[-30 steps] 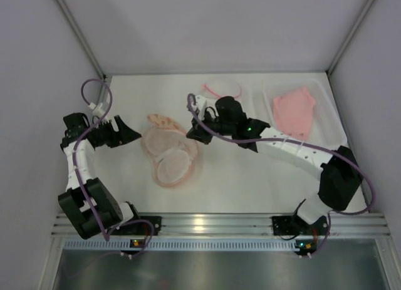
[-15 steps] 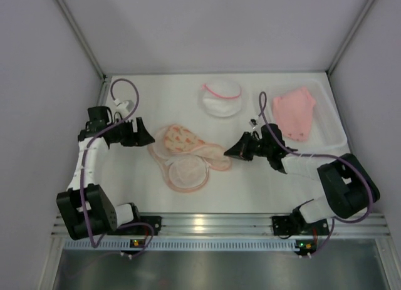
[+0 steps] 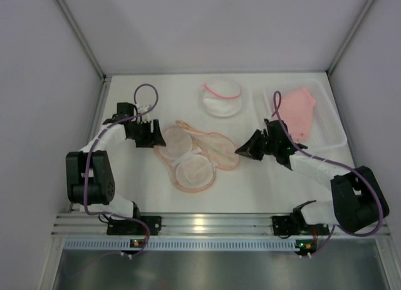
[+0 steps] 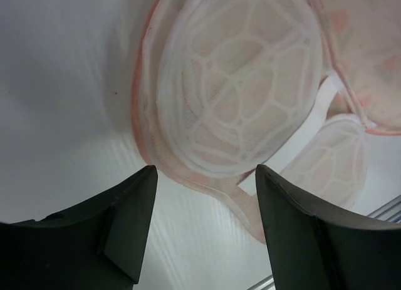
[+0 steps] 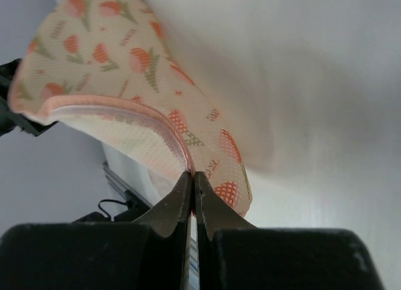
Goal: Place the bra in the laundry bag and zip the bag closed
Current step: Open the laundry bag at the center of the board, then adjust the laundry bag at the center of the board.
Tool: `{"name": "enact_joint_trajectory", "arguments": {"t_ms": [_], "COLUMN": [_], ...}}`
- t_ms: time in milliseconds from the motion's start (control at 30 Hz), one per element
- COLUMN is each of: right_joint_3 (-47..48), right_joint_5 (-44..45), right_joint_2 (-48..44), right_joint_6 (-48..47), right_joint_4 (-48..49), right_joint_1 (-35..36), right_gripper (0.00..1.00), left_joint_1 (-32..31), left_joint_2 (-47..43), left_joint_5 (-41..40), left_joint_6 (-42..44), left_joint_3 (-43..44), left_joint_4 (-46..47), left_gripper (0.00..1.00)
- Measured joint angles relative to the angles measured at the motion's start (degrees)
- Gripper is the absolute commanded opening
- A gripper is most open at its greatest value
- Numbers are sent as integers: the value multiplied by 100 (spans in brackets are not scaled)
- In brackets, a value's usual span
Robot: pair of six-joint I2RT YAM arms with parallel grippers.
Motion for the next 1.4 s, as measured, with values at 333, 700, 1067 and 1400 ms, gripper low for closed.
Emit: {"name": "enact_joint_trajectory", "arguments": {"t_ms": [333, 700, 1067, 1400], "right_joint_3": [-116, 1257, 2157, 1386], "right_joint_5": [1040, 822, 481, 817], "right_joint_2": [-697, -1576, 968, 1709], "right_joint_6": [-315, -2470, -4085, -3932], "right_joint_4": [-2446, -2798, -1351, -664], "right_joint_1": [55, 63, 162, 354], "right_gripper": [33, 32, 24, 26], "left_joint_1": [-282, -442, -557, -885], "left_joint_2": [1027, 1397, -538, 463], "left_joint_5": [-708, -796, 214, 520], "left_joint_6": [-164, 417, 238, -155], "left_joint_3": [531, 962, 424, -269], "left_joint_4": [114, 195, 291, 396], "left_gripper": [68, 72, 77, 75]}}
